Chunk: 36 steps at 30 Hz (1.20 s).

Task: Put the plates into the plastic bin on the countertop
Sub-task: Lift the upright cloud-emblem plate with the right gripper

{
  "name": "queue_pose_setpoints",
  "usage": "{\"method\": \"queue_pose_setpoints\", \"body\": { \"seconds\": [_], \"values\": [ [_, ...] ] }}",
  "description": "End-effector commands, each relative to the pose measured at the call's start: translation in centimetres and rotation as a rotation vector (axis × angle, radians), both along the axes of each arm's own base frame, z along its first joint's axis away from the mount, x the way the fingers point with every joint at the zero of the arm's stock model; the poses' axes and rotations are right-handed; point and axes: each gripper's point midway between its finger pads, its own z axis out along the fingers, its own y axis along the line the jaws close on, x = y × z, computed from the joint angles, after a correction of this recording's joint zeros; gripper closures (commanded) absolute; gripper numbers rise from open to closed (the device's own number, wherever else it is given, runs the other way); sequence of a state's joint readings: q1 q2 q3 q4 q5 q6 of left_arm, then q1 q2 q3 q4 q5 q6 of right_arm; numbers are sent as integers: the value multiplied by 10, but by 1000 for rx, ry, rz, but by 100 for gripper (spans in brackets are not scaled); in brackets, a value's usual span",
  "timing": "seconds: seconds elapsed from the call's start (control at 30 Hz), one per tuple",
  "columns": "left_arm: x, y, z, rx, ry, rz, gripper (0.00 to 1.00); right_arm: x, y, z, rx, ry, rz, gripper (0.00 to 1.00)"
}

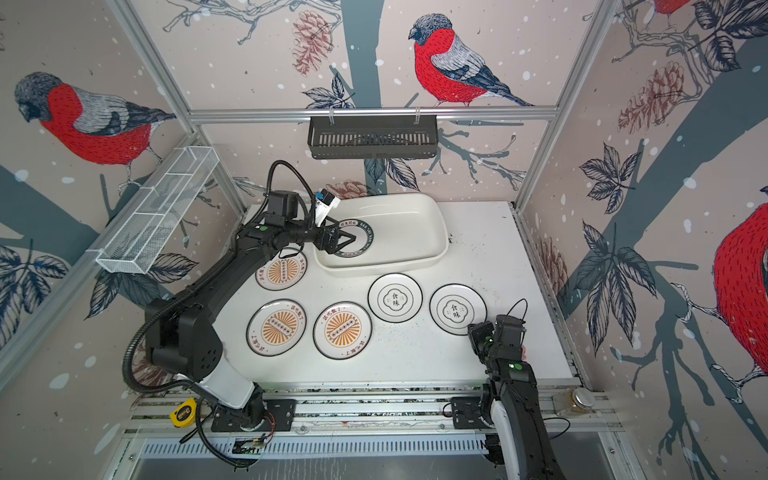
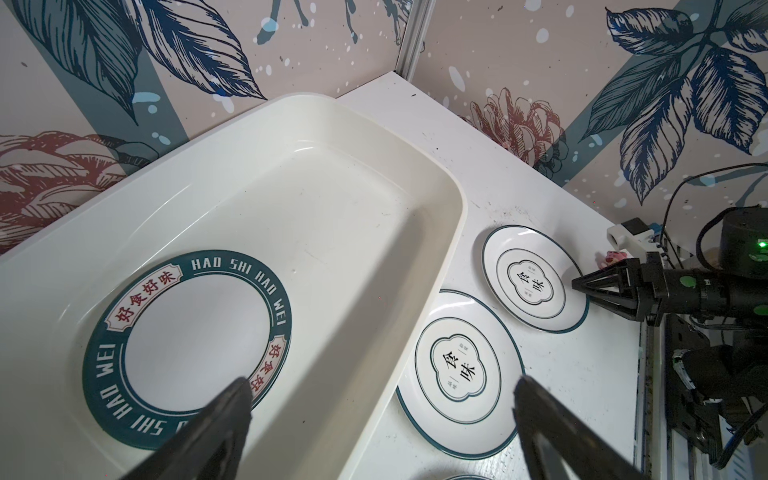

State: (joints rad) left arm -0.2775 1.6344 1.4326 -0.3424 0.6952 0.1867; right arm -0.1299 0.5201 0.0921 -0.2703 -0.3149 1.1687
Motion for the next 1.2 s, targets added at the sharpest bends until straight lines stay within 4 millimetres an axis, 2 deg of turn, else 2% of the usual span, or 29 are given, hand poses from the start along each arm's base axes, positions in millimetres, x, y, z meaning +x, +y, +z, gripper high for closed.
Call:
{"method": "queue_pose_setpoints", "body": {
  "seconds": [0.0,0.4,0.67,0.77,1.0,1.17],
  "values": [
    [4,-3,5,-18,-28,-5,3,-25,4,-30,38,129,-13,75],
    [5,-4,4,-25,-27,-9,3,-23,6,-36,57,113,-17,76],
    [5,-5,5,-32,-25,-14,3,-22,6,-38,58,120,-11,88],
    [5,-5,7,-34,-29,-14,3,-21,6,-36,57,113,-14,95],
    [7,-6,9,-34,-26,-14,3,-16,3,-29,49,91,-24,98],
    [7,-6,14,-34,-28,-13,3,-10,-1,-17,37,50,-31,99]
  ]
}}
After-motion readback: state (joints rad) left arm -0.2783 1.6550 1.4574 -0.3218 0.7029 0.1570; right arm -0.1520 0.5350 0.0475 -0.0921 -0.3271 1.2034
